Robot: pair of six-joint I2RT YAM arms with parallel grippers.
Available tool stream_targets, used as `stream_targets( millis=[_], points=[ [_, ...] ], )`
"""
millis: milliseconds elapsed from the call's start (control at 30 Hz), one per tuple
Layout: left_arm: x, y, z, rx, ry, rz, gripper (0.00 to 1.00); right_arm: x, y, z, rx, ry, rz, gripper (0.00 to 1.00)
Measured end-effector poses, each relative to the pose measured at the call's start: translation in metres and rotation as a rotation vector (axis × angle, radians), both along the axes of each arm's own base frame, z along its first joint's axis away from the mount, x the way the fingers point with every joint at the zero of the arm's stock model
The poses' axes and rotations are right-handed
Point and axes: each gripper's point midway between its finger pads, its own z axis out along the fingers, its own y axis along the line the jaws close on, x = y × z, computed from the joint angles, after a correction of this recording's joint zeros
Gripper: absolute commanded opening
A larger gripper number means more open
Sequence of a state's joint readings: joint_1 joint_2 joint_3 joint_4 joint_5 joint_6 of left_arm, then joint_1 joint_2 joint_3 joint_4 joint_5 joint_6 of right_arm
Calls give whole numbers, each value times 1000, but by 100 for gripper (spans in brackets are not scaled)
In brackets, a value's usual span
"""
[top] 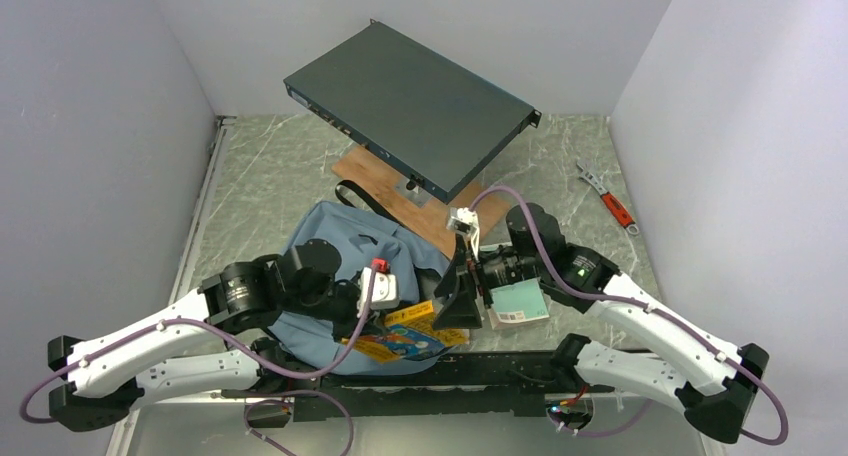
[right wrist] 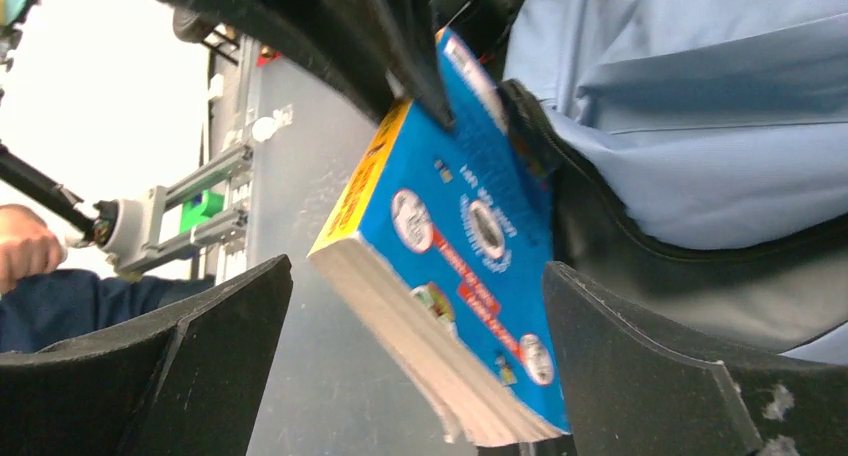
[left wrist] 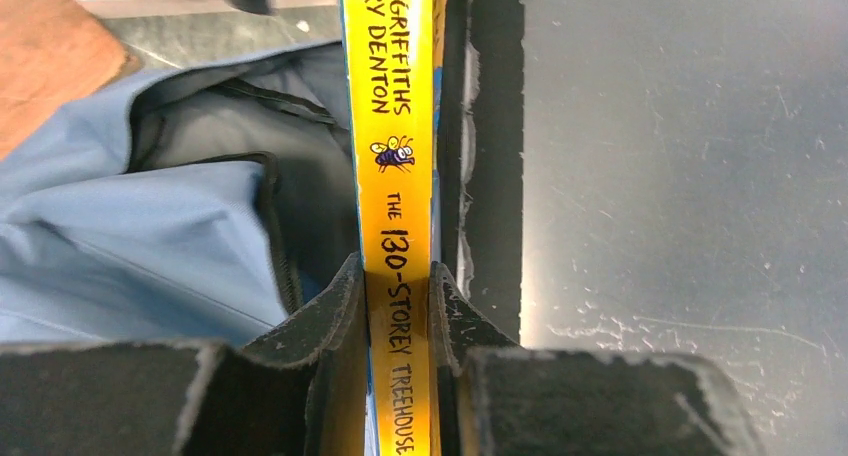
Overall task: Pack the student bag
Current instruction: Place the book in the student bag.
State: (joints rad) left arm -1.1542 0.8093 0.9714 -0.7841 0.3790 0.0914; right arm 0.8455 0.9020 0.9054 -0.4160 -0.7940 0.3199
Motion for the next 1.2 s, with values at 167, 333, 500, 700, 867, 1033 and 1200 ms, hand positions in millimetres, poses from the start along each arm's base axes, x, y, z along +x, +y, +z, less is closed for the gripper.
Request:
stream_targets(
  millis=[167,333,500,700,867,1033,1200],
  points=[
    [14,-2,10,-26,-24,44,0,-10,-2,7,36,20,36,99],
    [23,0,11,-28,-26,72,0,-12,0,15,74,1,65,85],
    [28,2,12,-38,-6,84,0,-4,13,-13,3,46,89,61],
    [26,8,6,-13,55,101,0,-6,20,-35,-32,35,119,0],
    [39,5,5,-3,47,163,80,4,16,-39,-63,-4,21,0],
    [89,18,20,-13,-12,471,100,12,-19,-57,-205,71,-219,0],
    [115,26,21,-39,20,686,100,4,-64,-36,-190,55,-403,0]
  ],
)
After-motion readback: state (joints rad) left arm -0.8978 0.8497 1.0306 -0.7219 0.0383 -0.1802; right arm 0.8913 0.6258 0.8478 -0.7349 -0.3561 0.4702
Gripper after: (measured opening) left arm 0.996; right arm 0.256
